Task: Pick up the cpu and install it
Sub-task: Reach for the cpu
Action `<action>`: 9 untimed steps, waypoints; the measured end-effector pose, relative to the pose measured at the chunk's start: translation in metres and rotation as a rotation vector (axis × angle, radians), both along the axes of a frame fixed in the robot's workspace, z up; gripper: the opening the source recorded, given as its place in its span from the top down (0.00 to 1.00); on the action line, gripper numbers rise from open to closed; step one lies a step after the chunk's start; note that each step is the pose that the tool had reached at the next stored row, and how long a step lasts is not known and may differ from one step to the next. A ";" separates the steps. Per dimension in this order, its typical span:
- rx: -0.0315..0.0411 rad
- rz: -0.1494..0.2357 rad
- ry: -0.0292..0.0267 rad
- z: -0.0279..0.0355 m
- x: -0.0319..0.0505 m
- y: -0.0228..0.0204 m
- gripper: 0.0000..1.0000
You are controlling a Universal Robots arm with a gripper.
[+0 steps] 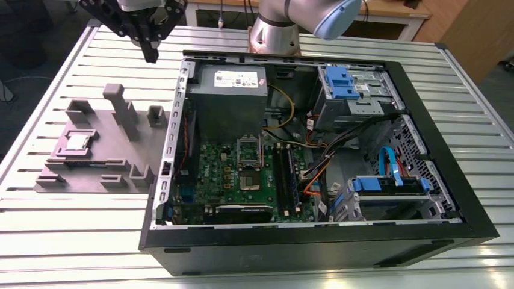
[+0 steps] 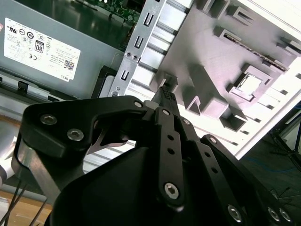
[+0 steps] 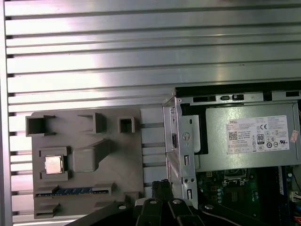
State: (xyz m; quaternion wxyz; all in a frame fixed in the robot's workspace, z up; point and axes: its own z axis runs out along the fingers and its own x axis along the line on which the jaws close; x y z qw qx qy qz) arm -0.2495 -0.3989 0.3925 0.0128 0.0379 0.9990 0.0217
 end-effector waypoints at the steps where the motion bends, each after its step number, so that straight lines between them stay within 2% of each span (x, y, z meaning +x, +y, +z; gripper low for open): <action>1: 0.0000 0.000 0.0000 0.0000 -0.0001 0.0000 0.89; 9: 0.0000 0.000 0.0000 0.0000 -0.0017 0.0000 0.89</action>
